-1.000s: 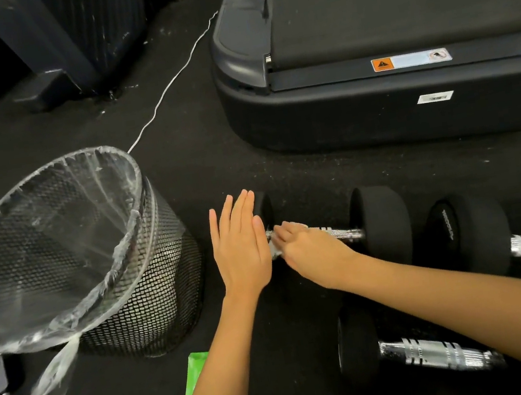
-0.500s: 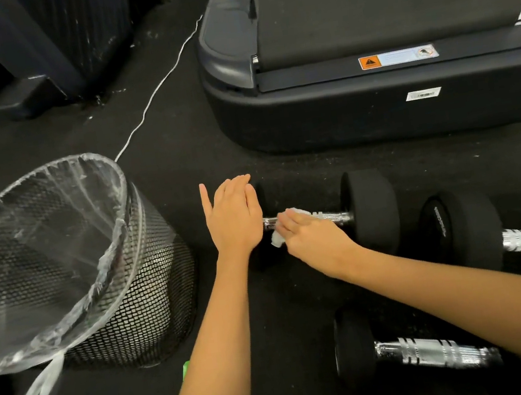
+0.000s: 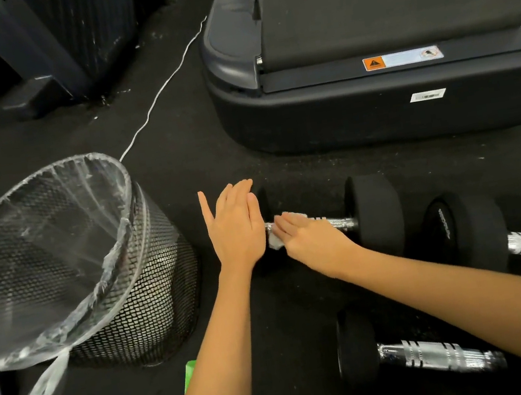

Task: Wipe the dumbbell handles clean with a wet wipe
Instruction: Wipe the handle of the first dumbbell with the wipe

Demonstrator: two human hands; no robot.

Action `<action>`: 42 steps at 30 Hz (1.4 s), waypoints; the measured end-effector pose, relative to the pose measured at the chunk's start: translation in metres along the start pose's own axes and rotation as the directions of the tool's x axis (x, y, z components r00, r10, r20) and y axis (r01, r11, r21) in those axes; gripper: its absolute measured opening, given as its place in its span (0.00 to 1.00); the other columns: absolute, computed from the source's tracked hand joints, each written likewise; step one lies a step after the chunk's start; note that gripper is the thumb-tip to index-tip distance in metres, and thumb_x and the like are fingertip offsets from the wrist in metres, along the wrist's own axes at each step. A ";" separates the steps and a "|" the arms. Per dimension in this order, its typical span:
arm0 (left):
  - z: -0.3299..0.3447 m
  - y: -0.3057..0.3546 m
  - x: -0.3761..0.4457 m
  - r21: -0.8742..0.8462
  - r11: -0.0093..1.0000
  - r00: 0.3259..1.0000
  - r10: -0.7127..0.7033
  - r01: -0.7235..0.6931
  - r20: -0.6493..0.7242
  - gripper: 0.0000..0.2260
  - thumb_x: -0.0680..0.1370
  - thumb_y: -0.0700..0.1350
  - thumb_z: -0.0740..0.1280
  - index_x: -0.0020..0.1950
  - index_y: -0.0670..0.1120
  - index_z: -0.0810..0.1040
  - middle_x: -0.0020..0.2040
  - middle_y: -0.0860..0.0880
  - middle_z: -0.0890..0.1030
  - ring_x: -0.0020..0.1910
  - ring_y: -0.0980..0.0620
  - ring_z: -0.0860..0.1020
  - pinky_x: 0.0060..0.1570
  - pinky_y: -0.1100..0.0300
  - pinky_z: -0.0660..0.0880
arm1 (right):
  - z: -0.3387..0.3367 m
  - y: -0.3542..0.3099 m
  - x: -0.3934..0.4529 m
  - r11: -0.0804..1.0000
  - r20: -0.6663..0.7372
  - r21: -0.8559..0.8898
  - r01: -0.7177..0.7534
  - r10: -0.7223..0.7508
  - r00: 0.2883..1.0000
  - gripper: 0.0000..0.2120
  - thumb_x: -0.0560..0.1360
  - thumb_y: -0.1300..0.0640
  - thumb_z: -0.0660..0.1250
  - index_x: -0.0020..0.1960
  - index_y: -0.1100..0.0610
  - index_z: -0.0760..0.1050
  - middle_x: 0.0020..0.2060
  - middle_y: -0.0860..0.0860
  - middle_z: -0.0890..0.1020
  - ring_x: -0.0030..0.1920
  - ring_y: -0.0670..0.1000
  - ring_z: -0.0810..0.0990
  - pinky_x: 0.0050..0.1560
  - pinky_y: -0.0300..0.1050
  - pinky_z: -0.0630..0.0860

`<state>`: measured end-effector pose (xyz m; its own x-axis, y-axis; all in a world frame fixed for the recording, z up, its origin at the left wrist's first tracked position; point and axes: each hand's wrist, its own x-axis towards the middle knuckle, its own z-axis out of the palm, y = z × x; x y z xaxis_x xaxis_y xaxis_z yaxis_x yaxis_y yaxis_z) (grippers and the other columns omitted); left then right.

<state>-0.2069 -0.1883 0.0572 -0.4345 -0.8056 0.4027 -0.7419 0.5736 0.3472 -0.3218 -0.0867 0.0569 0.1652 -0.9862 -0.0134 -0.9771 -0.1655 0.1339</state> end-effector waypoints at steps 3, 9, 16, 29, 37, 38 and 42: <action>0.000 0.001 -0.008 -0.013 1.000 1.000 -0.004 0.004 -0.021 0.21 0.82 0.50 0.49 0.67 0.50 0.76 0.64 0.54 0.79 0.70 0.54 0.70 0.76 0.47 0.43 | 0.001 0.000 -0.011 1.000 0.032 0.002 0.018 -0.018 0.999 0.25 0.80 0.64 0.58 0.76 0.65 0.57 0.75 0.61 0.62 0.75 0.59 0.60 0.74 0.54 0.61; -0.002 -0.002 -0.007 -0.017 1.000 1.000 0.003 -0.004 -0.023 0.21 0.82 0.50 0.48 0.67 0.50 0.76 0.64 0.53 0.79 0.70 0.54 0.70 0.76 0.47 0.42 | 0.002 -0.006 0.005 0.995 0.034 -0.049 0.087 -0.086 0.996 0.24 0.80 0.62 0.59 0.74 0.65 0.61 0.74 0.64 0.64 0.74 0.61 0.61 0.76 0.53 0.57; 0.000 0.002 -0.003 -0.021 1.000 1.000 -0.017 0.017 -0.022 0.22 0.82 0.51 0.48 0.66 0.49 0.77 0.63 0.53 0.80 0.69 0.54 0.71 0.76 0.46 0.44 | -0.003 0.004 0.022 0.957 0.025 0.263 -0.123 0.121 0.992 0.21 0.82 0.56 0.58 0.73 0.60 0.65 0.69 0.57 0.72 0.65 0.54 0.74 0.64 0.48 0.71; -0.001 0.001 -0.004 -0.031 1.000 1.000 -0.002 0.002 -0.012 0.22 0.82 0.50 0.48 0.67 0.50 0.76 0.64 0.53 0.79 0.69 0.53 0.71 0.76 0.45 0.47 | -0.001 0.014 0.028 0.913 0.079 0.400 -0.077 0.049 0.996 0.22 0.82 0.58 0.58 0.75 0.61 0.63 0.64 0.57 0.76 0.57 0.55 0.80 0.57 0.51 0.77; 0.000 0.001 -0.003 0.021 1.000 1.000 0.019 -0.019 0.005 0.20 0.82 0.49 0.49 0.66 0.49 0.76 0.63 0.51 0.80 0.69 0.52 0.72 0.76 0.45 0.48 | -0.006 0.009 0.023 0.941 0.108 0.333 -0.063 0.028 0.994 0.22 0.82 0.58 0.58 0.75 0.61 0.62 0.67 0.57 0.73 0.62 0.56 0.77 0.59 0.48 0.75; 0.001 0.001 -0.001 0.029 0.999 1.000 0.017 -0.018 0.012 0.20 0.82 0.49 0.49 0.66 0.49 0.76 0.63 0.51 0.79 0.69 0.52 0.71 0.76 0.46 0.48 | -0.006 0.009 0.027 0.931 0.116 0.353 -0.089 0.051 0.992 0.21 0.82 0.59 0.58 0.74 0.61 0.63 0.64 0.57 0.76 0.57 0.55 0.79 0.53 0.46 0.75; 0.001 0.000 -0.001 0.032 0.999 0.999 0.037 -0.038 0.018 0.21 0.82 0.49 0.48 0.67 0.49 0.76 0.64 0.51 0.79 0.69 0.51 0.71 0.76 0.46 0.48 | -0.008 0.009 0.033 0.863 0.160 0.458 -0.214 0.157 0.975 0.17 0.81 0.60 0.59 0.69 0.61 0.69 0.50 0.56 0.81 0.40 0.50 0.78 0.40 0.42 0.70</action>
<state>-0.2075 -0.1877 0.0561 -0.4712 -0.7863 0.3997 -0.7411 0.5986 0.3041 -0.3242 -0.1207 0.0659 -0.0135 -0.9884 -0.1511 -0.9397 0.0642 -0.3359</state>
